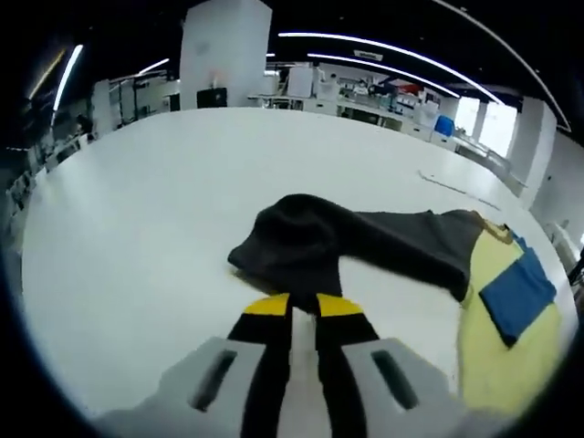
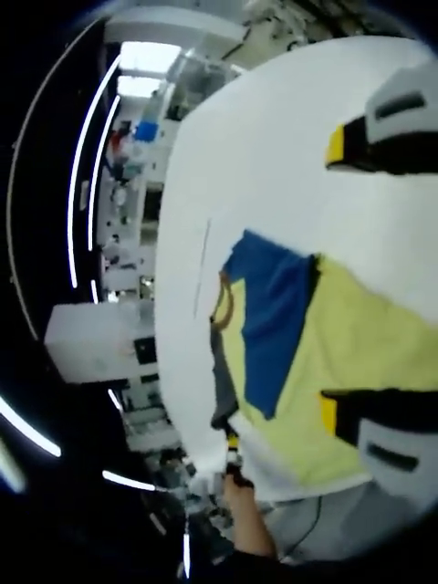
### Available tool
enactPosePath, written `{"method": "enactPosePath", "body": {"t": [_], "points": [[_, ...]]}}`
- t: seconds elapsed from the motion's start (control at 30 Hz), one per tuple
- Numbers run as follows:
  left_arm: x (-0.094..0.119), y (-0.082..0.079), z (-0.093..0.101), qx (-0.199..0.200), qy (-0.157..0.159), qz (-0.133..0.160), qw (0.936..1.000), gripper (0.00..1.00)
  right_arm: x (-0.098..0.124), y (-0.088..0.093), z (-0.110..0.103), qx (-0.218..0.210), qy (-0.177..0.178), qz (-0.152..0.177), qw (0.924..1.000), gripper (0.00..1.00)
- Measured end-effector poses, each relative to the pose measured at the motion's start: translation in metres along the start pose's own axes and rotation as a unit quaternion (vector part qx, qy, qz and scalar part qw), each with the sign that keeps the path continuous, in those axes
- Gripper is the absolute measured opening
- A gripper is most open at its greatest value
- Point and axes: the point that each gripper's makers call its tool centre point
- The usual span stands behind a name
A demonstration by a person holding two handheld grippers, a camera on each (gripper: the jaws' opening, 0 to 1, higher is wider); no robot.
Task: Fold the garment on the visible template until the final outline fits inside the template.
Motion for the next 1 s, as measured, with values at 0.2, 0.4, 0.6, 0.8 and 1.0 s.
{"method": "enactPosePath", "body": {"t": [0.2,0.4,0.6,0.8,1.0], "points": [[0.004,-0.001,0.001,0.003,0.010,0.003,0.9999,0.00,0.000,0.006,0.003,0.020,0.015,-0.012,0.9996,0.99],[0.010,-0.005,-0.020,0.002,0.020,0.004,0.9998,0.00,0.002,0.007,-0.002,0.019,0.010,-0.014,0.9997,0.99],[0.024,-0.007,-0.036,-0.031,0.030,-0.001,0.9991,0.00,0.003,0.006,-0.005,0.022,0.009,-0.011,0.9997,0.99],[0.029,-0.005,-0.049,-0.071,0.042,-0.019,0.9964,0.00,0.005,0.002,-0.010,0.025,0.005,-0.007,0.9996,0.99],[0.031,-0.008,-0.060,-0.122,0.056,-0.033,0.9905,0.00,0.008,-0.001,-0.010,0.031,0.005,-0.007,0.9995,0.99]]}}
Point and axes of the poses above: the point that each gripper's makers call its tool centre point, and the gripper's own axes: x roughly backward along the fingers, z roughly to its right, y roughly out of its underside, and after that the axes turned 8 degrees about -x, right-handed
